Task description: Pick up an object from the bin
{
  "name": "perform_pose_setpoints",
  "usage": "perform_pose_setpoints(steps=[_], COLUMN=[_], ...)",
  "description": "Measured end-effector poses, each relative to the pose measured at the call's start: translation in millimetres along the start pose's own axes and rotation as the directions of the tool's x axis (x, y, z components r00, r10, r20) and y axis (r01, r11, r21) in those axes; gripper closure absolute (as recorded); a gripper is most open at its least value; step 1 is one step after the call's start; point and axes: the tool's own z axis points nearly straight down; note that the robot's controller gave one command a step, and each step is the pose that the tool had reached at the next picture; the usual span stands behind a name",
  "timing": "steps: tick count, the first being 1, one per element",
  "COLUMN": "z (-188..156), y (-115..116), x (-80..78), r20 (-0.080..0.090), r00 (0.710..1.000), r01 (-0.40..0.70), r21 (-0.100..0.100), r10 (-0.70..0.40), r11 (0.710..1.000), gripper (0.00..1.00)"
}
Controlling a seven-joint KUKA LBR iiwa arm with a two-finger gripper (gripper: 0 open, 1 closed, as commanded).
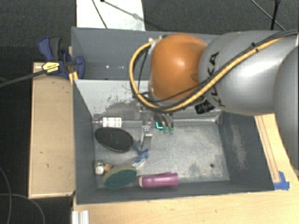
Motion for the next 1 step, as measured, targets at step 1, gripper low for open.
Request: perform_pose_setpoints(steps=[1], z=[128.7], y=[7.7], x=[-4.6], r20=[0.001], r00=[0.974], r01=[-0.225], r21=[0.001], r10=[0.225], r11=[0.974], gripper=[0.0])
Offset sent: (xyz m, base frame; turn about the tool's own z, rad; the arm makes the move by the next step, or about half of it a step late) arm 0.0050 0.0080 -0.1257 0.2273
